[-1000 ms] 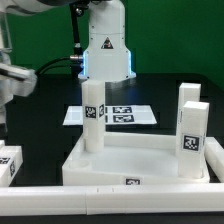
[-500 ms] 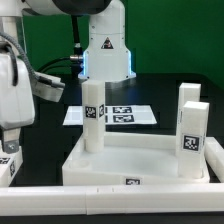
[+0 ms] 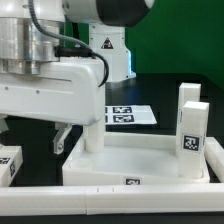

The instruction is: Assemble desk

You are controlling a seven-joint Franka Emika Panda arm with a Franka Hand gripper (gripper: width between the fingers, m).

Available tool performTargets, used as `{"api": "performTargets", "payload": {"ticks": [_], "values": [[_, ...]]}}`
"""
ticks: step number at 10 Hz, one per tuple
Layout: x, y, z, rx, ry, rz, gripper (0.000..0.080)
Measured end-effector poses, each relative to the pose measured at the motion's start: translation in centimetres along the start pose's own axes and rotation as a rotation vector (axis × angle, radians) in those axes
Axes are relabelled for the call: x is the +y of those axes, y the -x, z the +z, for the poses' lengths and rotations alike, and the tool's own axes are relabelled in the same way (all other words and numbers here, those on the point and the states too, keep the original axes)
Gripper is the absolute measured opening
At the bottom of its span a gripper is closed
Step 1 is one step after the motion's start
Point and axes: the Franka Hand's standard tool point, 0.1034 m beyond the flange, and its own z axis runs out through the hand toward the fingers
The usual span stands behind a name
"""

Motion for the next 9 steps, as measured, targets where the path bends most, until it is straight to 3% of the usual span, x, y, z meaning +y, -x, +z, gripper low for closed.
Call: {"api": "performTargets", "payload": {"ticks": [2,4,6,9], "values": [[0.1,0.1,0.0,-0.001,0.0,-0.07,0.0648],[1.7,1.7,1.1,-0.057,-0.02,-0.085,0.0648],[1.0,1.8,1.2,-0.059,-0.006,-0.057,0.0648],[1.4,1.8,1.3,-0.061,-0.006,-0.056,0.0648]]}}
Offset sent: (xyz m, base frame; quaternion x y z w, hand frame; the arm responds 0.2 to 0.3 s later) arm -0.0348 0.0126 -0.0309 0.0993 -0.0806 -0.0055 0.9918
